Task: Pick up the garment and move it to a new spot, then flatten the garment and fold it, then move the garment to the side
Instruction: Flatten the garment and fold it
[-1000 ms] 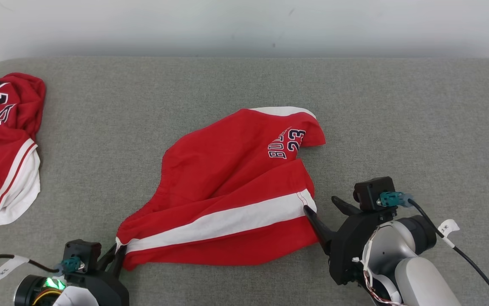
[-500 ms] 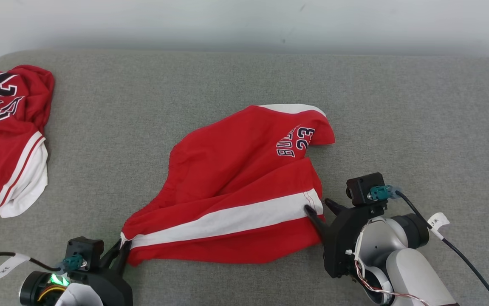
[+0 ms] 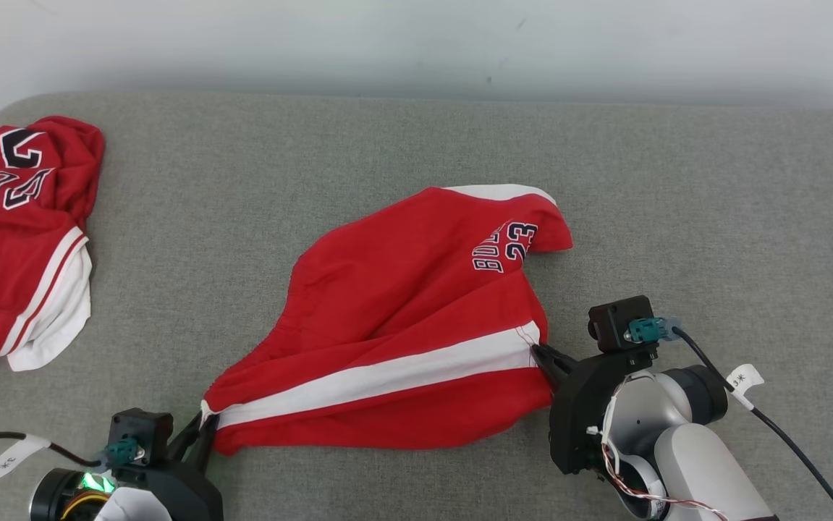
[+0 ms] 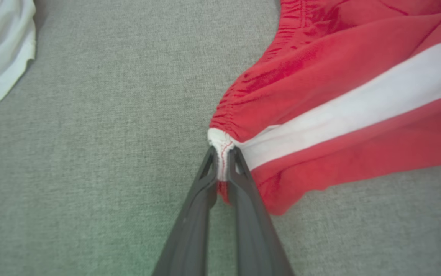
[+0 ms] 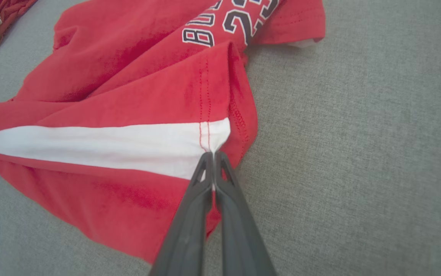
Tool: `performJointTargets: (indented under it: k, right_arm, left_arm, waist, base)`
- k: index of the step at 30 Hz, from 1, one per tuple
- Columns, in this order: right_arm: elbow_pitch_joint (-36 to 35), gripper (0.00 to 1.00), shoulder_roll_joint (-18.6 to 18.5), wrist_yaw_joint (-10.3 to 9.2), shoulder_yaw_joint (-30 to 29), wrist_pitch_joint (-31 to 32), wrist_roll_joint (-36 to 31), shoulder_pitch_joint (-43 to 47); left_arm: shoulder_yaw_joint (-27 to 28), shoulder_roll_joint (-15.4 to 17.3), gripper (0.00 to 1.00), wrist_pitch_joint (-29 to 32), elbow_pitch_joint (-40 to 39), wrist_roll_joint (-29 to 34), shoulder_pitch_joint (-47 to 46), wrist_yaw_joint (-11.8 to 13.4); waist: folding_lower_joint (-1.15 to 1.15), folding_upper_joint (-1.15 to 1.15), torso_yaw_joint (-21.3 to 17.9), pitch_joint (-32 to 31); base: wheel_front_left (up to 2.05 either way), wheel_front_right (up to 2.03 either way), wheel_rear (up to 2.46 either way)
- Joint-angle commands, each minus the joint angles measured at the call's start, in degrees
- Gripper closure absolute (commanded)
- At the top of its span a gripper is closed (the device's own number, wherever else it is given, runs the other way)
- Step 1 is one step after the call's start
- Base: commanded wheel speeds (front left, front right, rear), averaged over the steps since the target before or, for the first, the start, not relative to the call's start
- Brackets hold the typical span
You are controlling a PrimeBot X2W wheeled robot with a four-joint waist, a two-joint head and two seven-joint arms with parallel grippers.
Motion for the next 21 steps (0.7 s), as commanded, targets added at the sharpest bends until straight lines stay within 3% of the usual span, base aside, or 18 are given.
performJointTargets:
  k: [1,12,21]
  right_arm:
    - [-0.28,1.0,0.12,-0.11,-0.18,-0.44,-0.13,0.22]
    - [-7.0,1.0,0.07,-0.11,-3.84,-5.09,1.49,0.81]
    - [-16.89,1.0,-2.98,-0.11,-6.74,-9.04,4.74,-1.77]
  left_arm:
    - [0.32,0.14,1.0,-0.48,0.24,-0.26,0.89,0.61]
    - [7.37,-2.57,1.0,-8.27,-8.5,-7.43,2.02,1.24]
    - [11.79,-6.29,1.0,-8.13,-22.0,-17.8,0.56,-1.55]
  waist:
    - [0.0,0.0,-0.13,-0.52]
    - [0.0,0.0,-0.94,-2.39]
    - [0.0,0.0,-4.92,-1.9]
  base:
    - [0.0,0.0,0.0]
    - [0.0,0.0,0.0]
    - [0.0,0.0,0.0]
